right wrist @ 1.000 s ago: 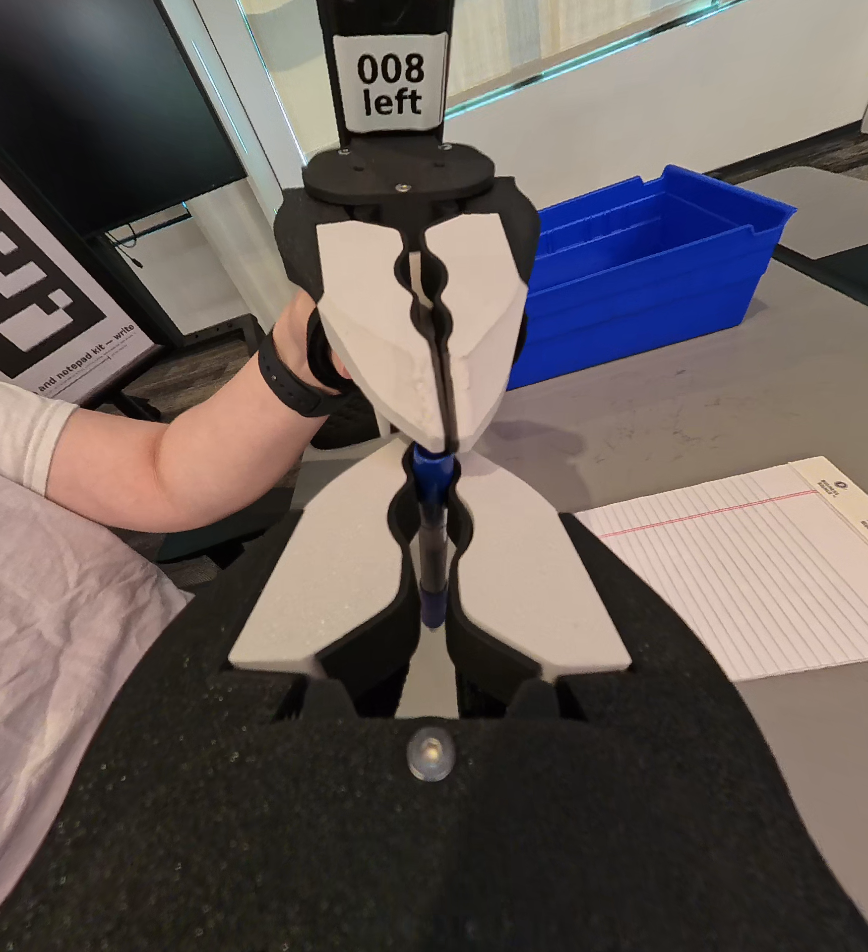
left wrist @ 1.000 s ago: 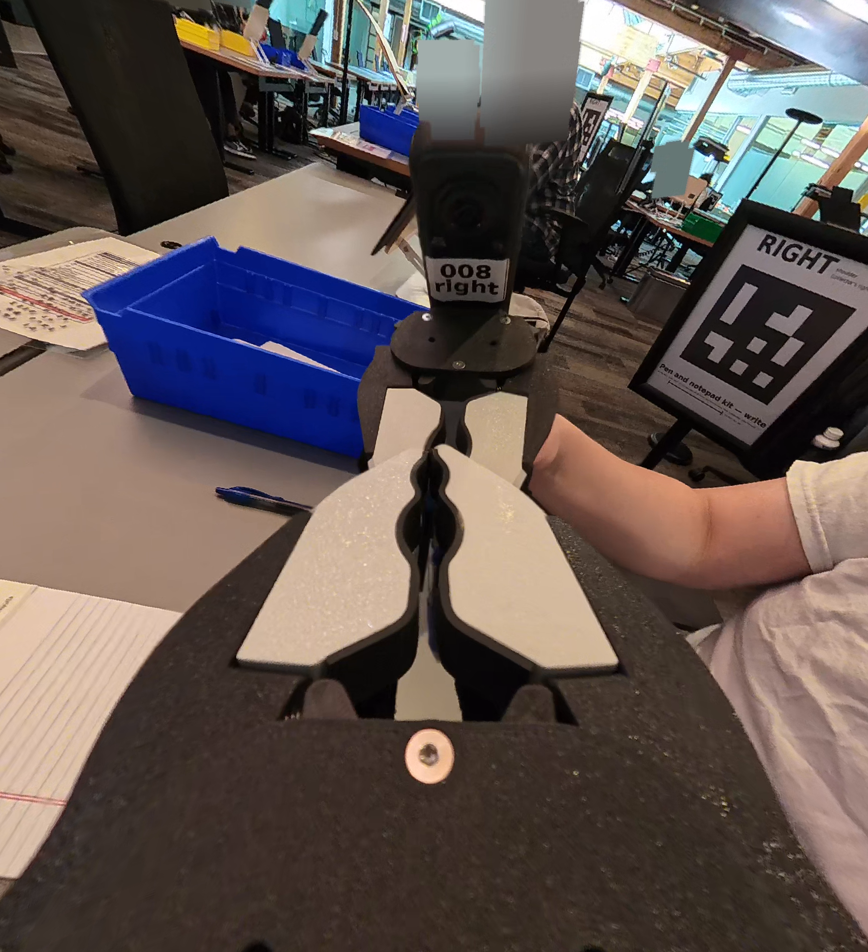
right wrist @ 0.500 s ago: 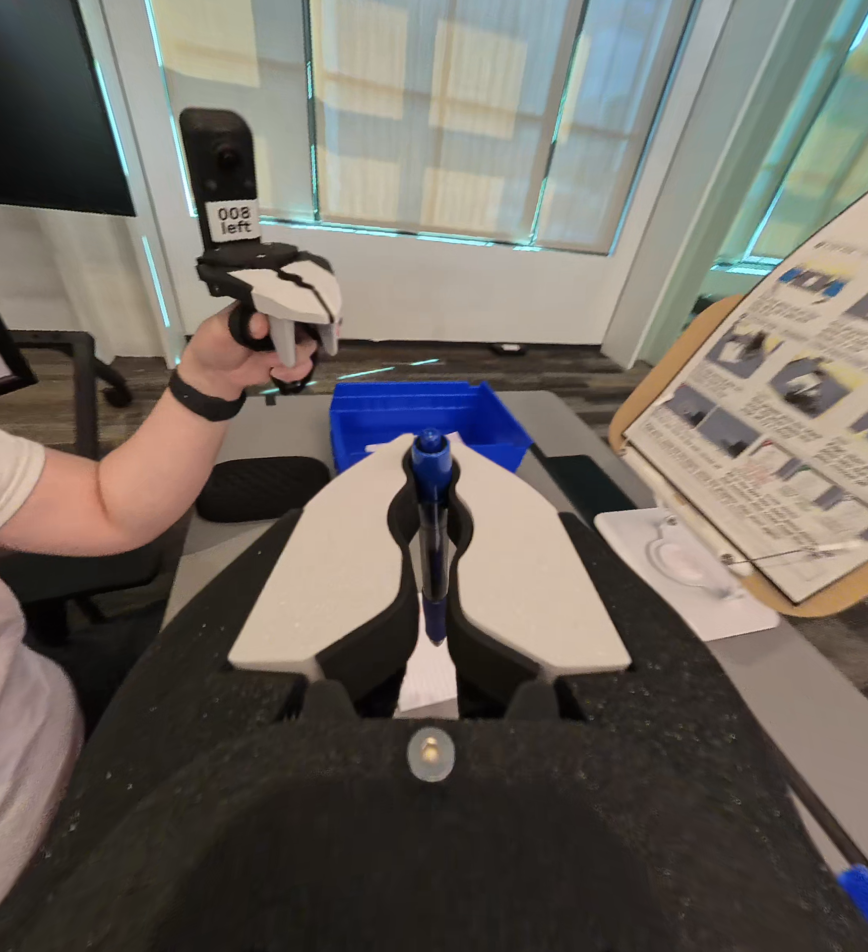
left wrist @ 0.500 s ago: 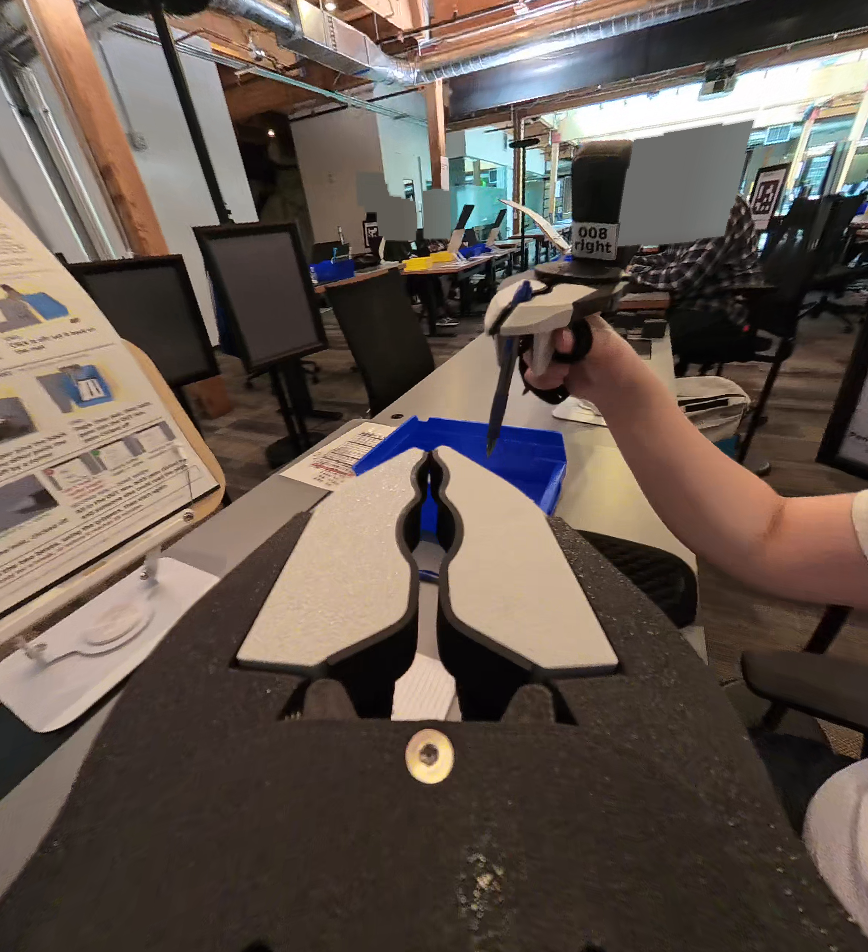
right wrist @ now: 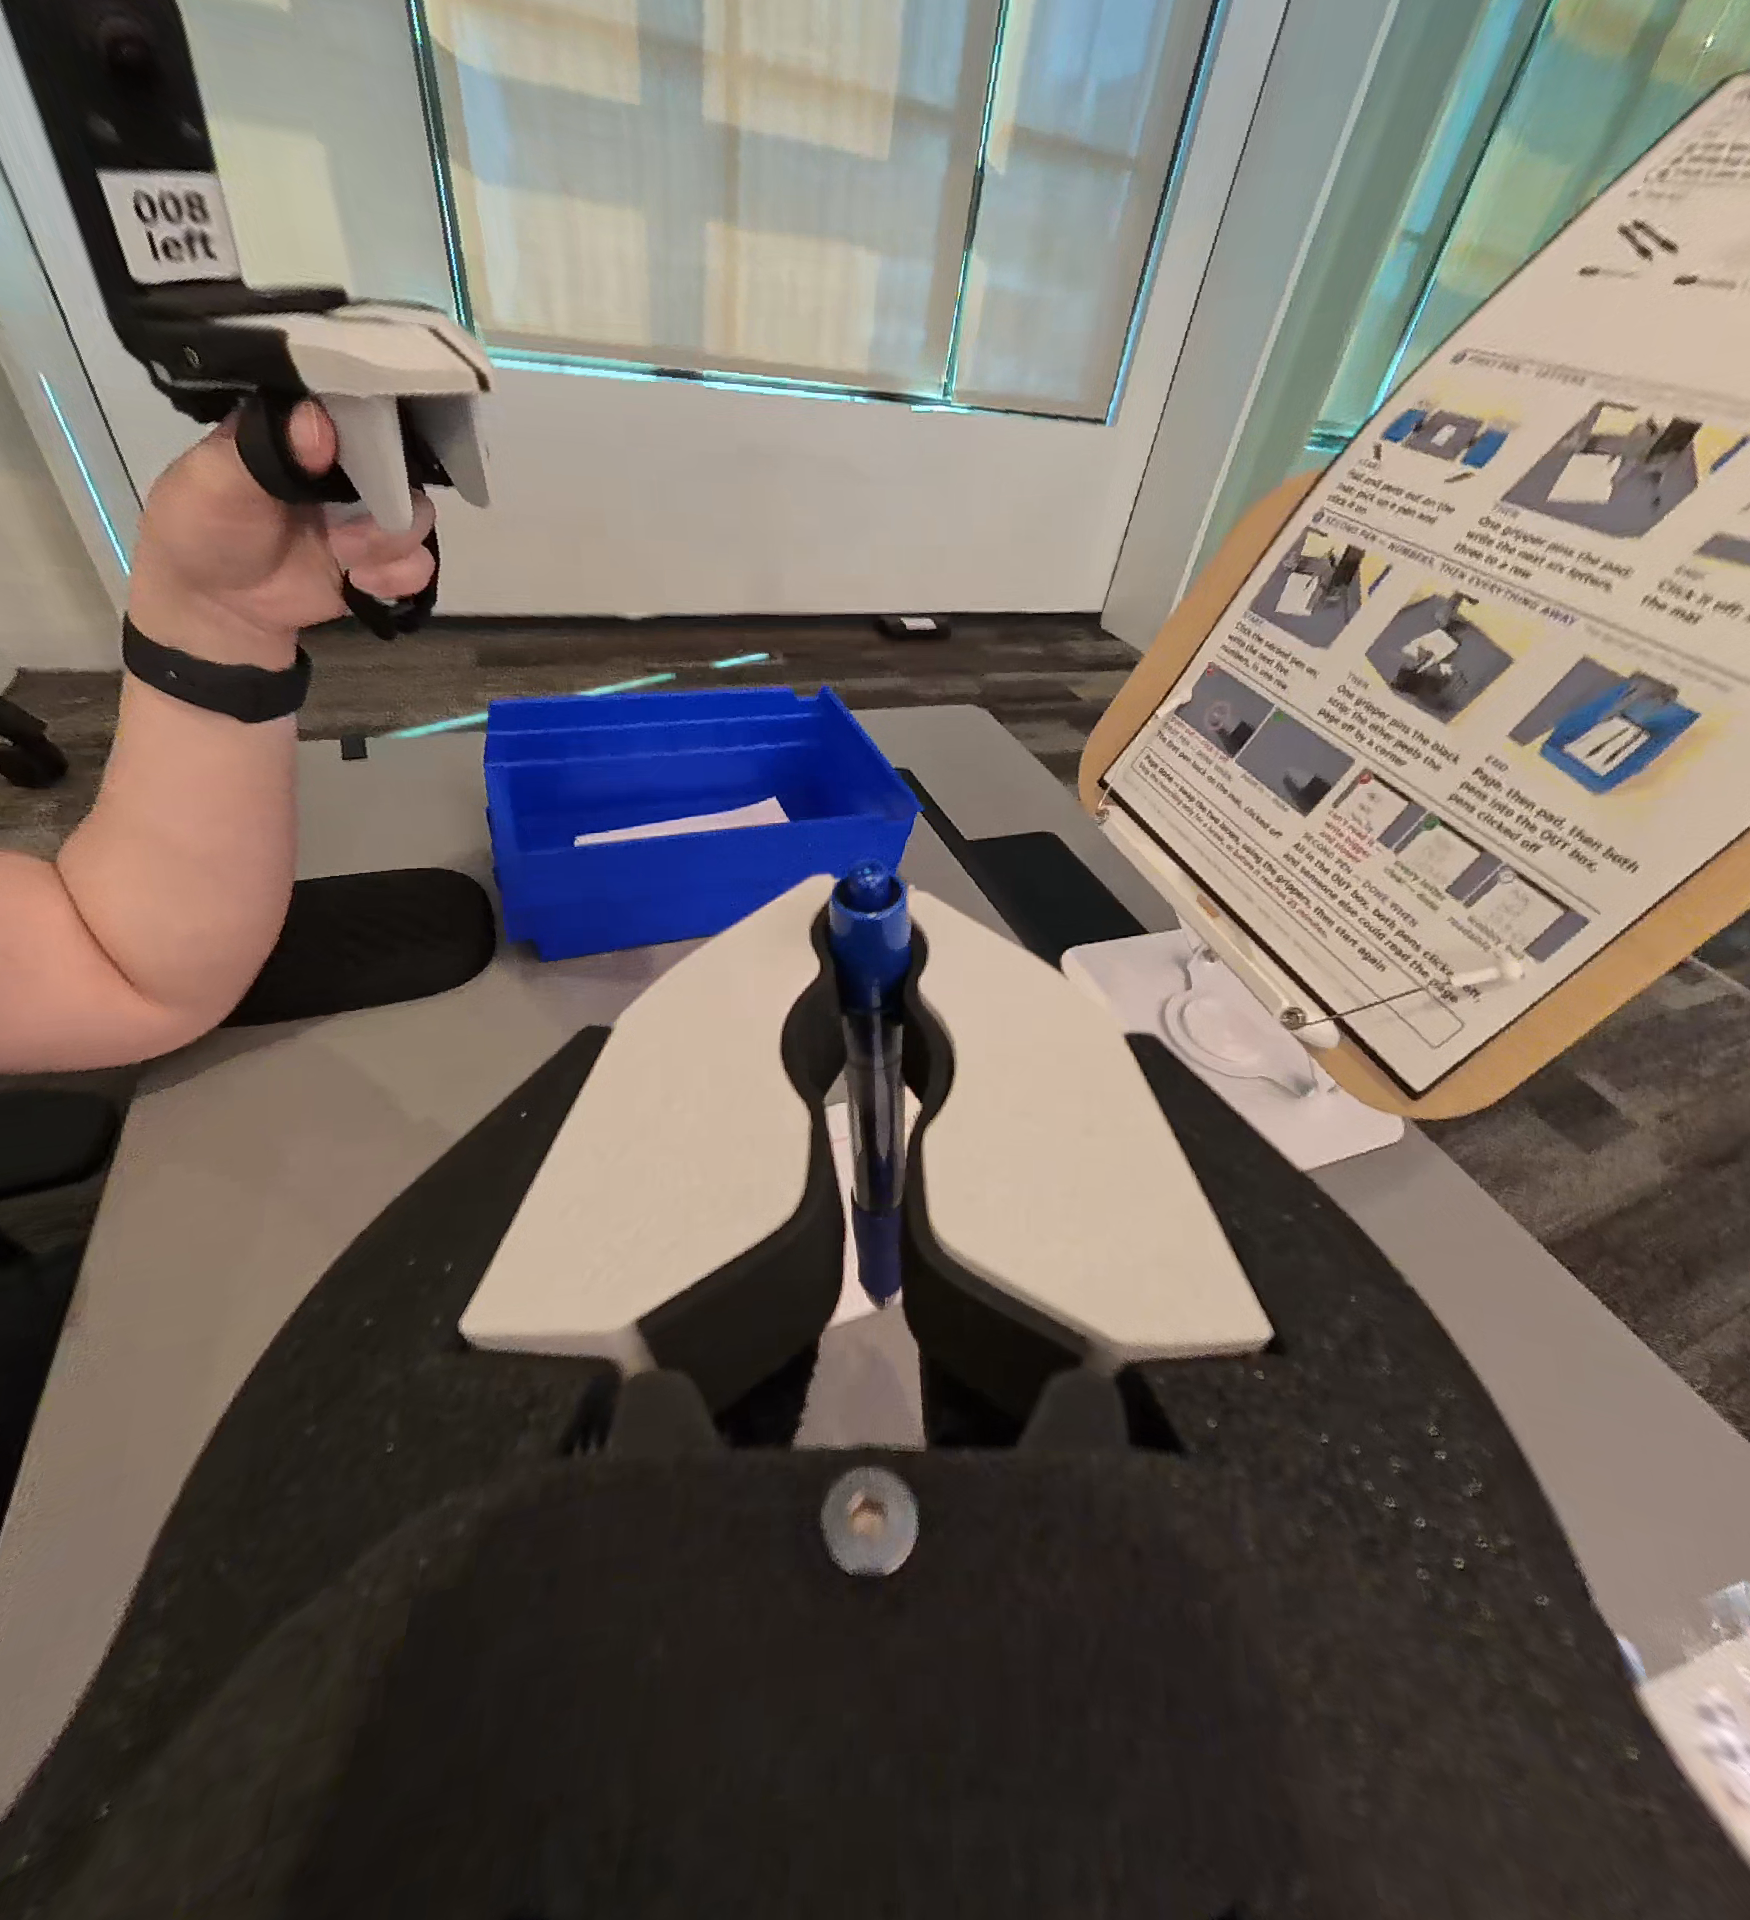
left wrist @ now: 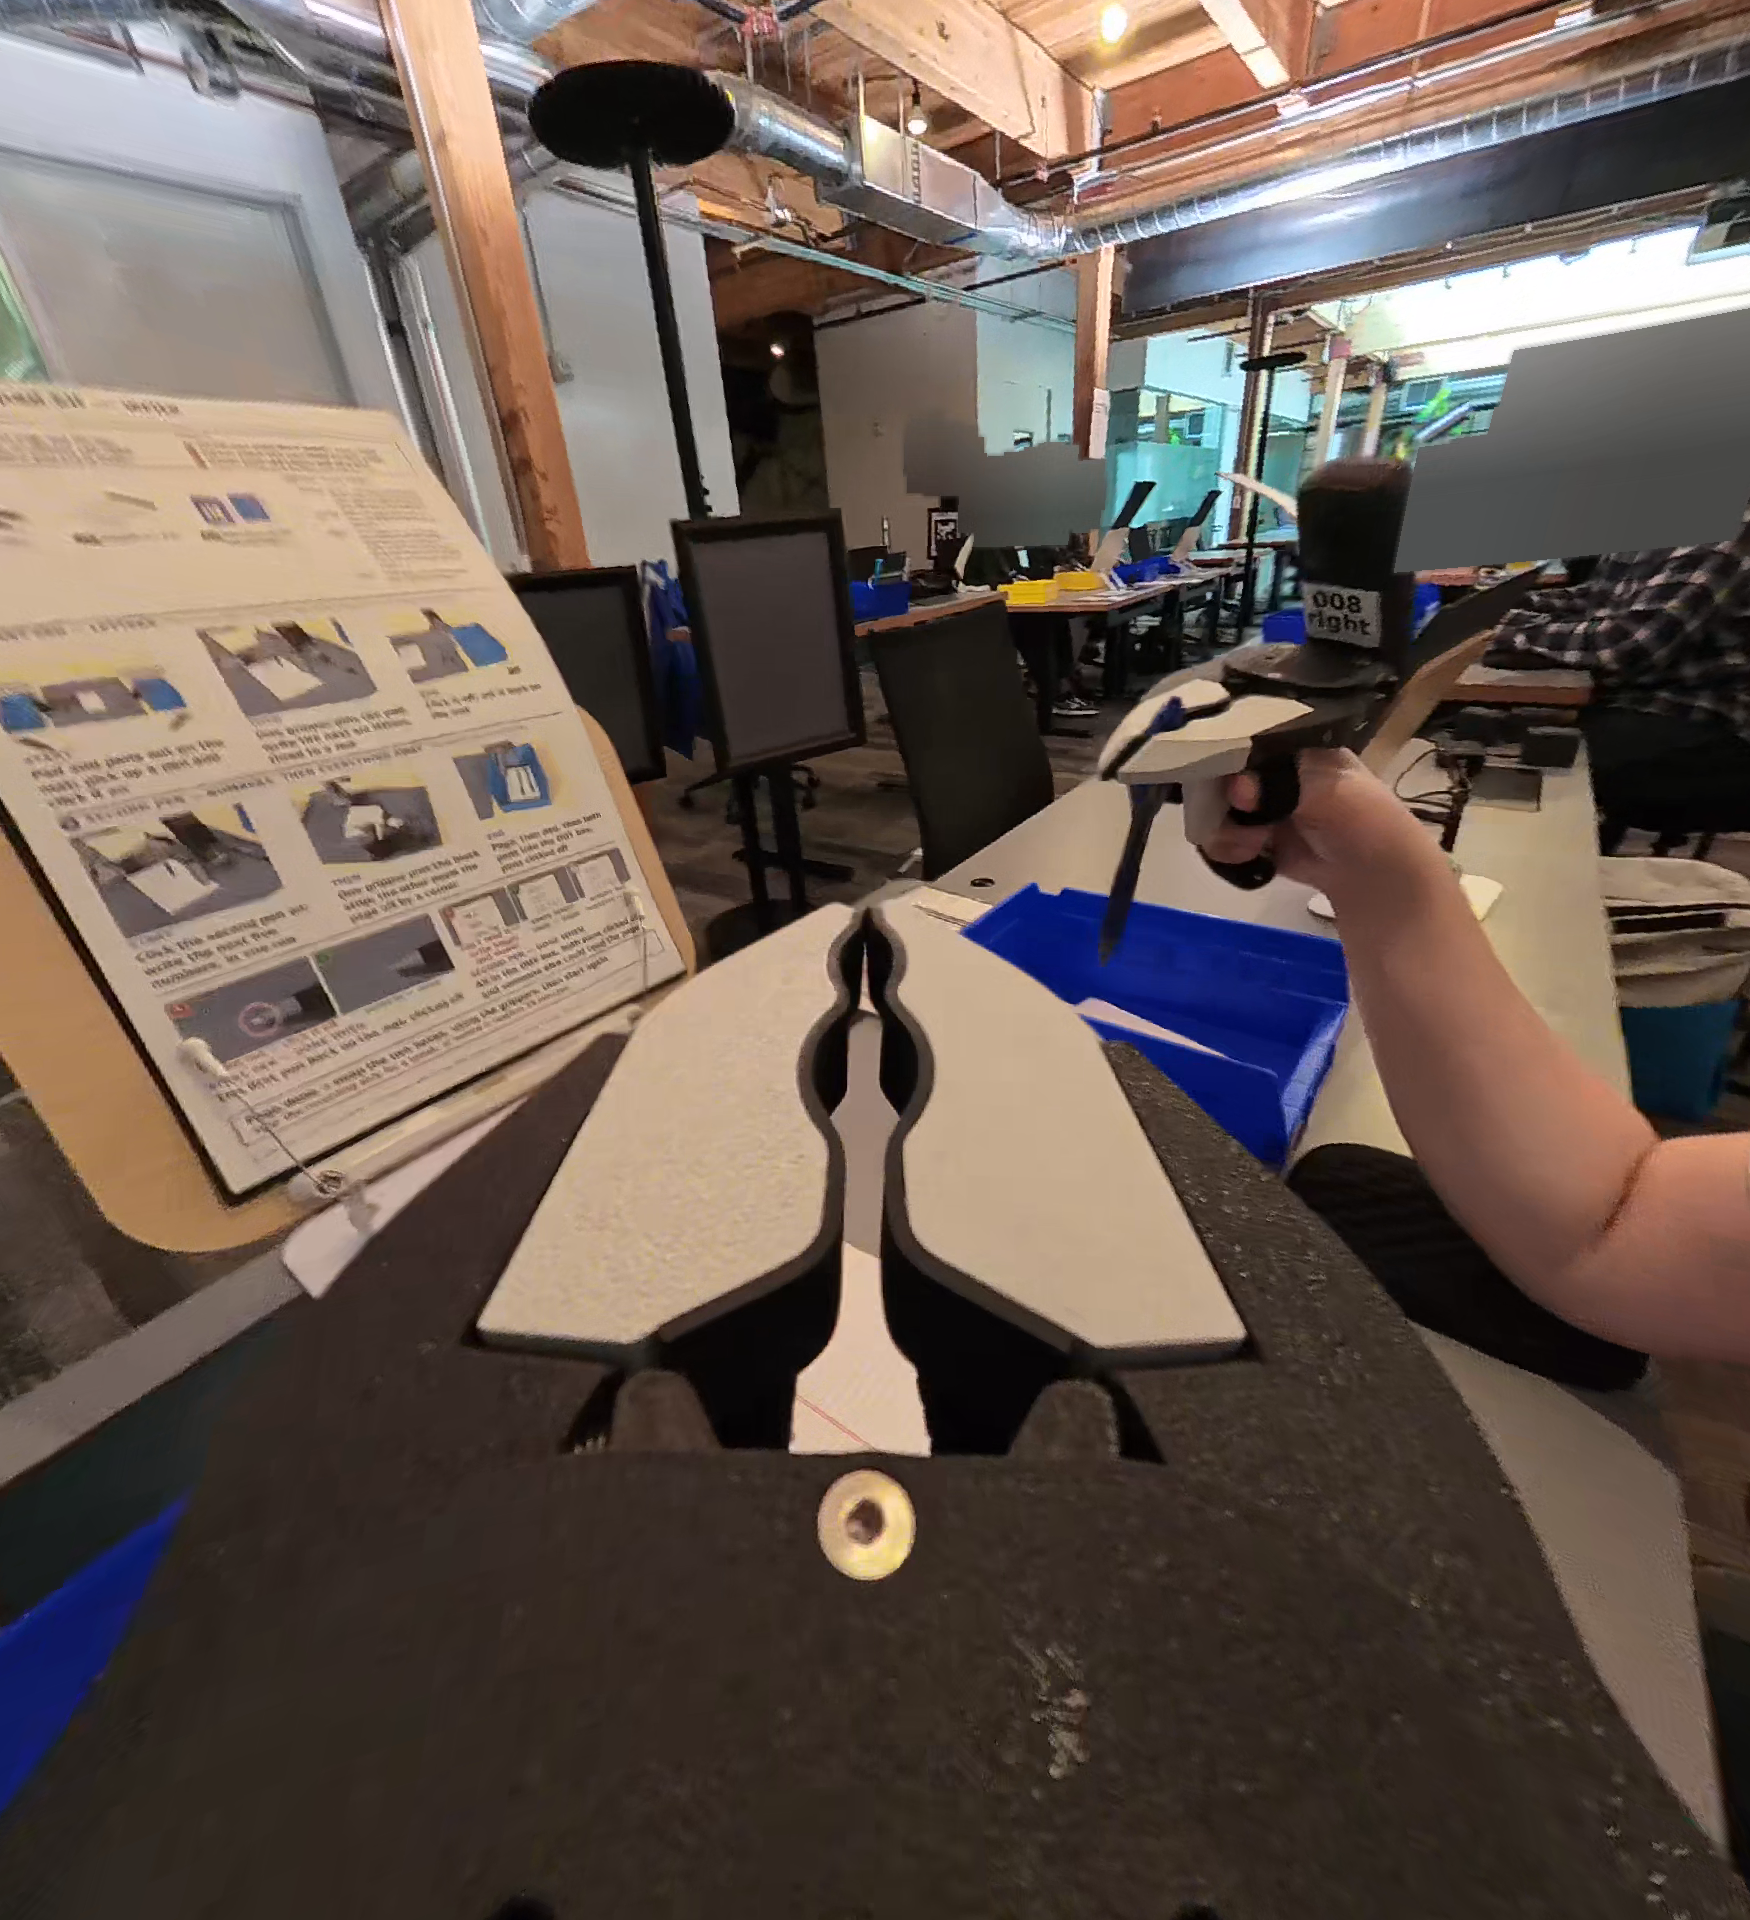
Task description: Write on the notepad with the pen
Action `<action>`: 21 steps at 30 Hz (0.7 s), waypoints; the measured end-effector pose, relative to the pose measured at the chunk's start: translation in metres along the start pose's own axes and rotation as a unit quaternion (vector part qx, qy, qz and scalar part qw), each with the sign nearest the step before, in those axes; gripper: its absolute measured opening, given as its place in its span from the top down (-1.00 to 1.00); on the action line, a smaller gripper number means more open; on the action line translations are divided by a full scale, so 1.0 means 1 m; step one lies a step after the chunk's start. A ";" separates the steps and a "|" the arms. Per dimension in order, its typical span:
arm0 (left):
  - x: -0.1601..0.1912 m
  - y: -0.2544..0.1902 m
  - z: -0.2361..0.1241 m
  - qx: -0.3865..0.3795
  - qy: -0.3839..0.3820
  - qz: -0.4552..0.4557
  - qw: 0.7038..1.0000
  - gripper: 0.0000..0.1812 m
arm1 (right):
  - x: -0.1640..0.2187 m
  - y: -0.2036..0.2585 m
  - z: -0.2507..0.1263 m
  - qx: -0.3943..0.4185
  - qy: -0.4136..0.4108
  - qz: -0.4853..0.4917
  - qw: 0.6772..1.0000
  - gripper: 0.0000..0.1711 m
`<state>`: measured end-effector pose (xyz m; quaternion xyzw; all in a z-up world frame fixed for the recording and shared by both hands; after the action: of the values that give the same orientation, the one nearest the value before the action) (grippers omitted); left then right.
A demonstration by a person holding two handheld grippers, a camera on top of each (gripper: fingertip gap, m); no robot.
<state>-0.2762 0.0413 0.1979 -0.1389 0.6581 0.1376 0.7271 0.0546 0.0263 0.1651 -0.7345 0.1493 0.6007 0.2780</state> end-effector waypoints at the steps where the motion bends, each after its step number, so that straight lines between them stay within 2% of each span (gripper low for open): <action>1: 0.005 0.004 0.001 0.008 0.007 -0.014 1.000 1.00 | 0.004 -0.001 0.003 -0.001 -0.014 0.010 1.000 0.94; 4: 0.015 0.012 0.007 0.024 0.016 -0.048 0.998 1.00 | 0.009 -0.001 0.015 -0.017 -0.030 0.025 0.999 0.94; 8: 0.027 0.020 0.012 0.029 0.026 -0.068 0.997 1.00 | 0.013 -0.002 0.023 0.015 -0.033 0.000 0.999 0.94; 12: 0.021 0.021 0.013 0.076 -0.006 -0.118 0.990 1.00 | 0.011 -0.004 0.021 0.026 -0.043 -0.006 0.999 0.94; 18: 0.019 0.034 0.026 0.064 0.017 -0.097 0.993 1.00 | 0.013 -0.007 0.021 0.021 -0.058 0.011 0.998 0.94; 21: 0.035 0.044 0.027 0.052 0.017 -0.082 0.995 1.00 | 0.016 -0.006 0.026 0.025 -0.050 0.006 0.998 0.94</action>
<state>-0.2648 0.0929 0.1649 -0.1566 0.6629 0.0406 0.7310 0.0411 0.0485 0.1482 -0.6952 0.1547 0.6349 0.2995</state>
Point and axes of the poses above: each gripper's, where its closed fingertips meet, z out along the fingers, x out of its underside, y = z × x across the jaws, the point moved 6 cm from there along -z, back along the fingers, and after that the axes turned 6 degrees about -z, right-handed, at the moved point
